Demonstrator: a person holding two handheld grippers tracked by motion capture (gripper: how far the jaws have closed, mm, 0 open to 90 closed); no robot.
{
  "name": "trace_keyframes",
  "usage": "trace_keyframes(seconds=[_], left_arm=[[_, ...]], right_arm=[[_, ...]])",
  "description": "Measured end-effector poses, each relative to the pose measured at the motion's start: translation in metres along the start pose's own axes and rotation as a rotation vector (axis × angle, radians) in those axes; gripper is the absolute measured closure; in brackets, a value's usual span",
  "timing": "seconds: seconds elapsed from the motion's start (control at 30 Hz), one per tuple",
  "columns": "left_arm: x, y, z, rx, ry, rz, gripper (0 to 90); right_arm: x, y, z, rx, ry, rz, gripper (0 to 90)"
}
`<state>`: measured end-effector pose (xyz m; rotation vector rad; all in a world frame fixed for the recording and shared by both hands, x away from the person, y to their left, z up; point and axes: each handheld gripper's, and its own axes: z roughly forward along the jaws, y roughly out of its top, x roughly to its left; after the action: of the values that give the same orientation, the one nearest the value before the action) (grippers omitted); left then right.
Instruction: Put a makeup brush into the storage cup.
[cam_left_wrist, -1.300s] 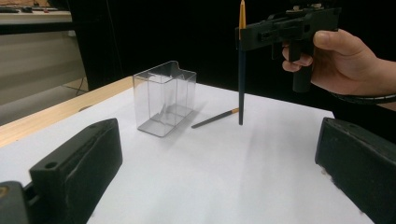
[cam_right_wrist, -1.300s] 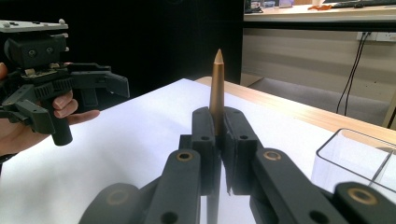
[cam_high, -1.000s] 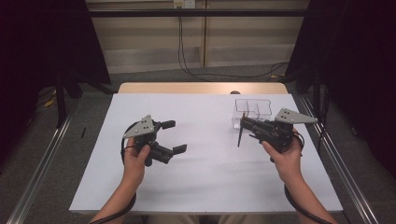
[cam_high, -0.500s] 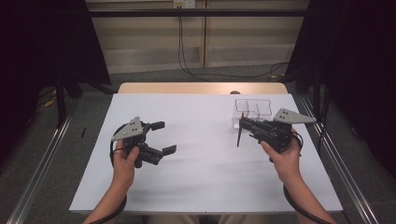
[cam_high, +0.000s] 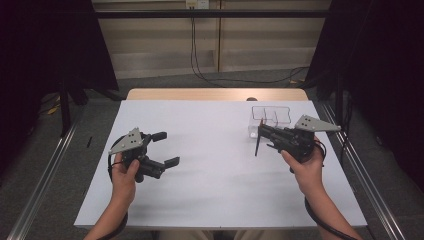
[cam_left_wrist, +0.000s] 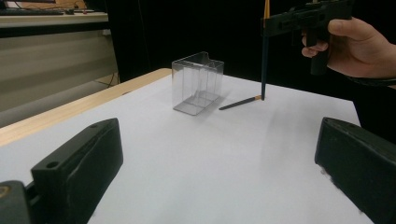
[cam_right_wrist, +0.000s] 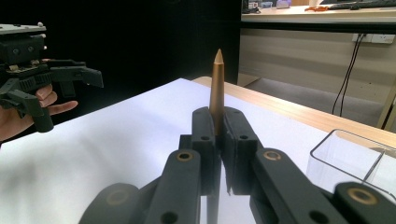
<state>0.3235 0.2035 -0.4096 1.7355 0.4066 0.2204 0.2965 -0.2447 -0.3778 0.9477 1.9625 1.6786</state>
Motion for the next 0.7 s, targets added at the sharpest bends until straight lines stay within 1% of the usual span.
trace_keyframes(seconds=[0.17,0.4,0.53,0.7], left_arm=[[0.001,-0.003,-0.005,0.011,0.011,-0.003,0.9],[0.002,-0.006,-0.014,0.010,0.029,-0.014,0.9],[0.002,-0.007,-0.020,0.011,0.038,-0.014,0.9],[0.004,-0.011,-0.028,-0.008,0.053,-0.014,0.9]], right_arm=[[-0.001,0.001,-0.001,0.001,0.000,-0.002,83.9],[-0.003,0.000,-0.003,0.003,-0.004,-0.002,83.9],[-0.004,0.000,-0.003,0.003,-0.007,0.000,83.9],[-0.005,0.000,-0.004,0.003,-0.012,-0.002,83.9]])
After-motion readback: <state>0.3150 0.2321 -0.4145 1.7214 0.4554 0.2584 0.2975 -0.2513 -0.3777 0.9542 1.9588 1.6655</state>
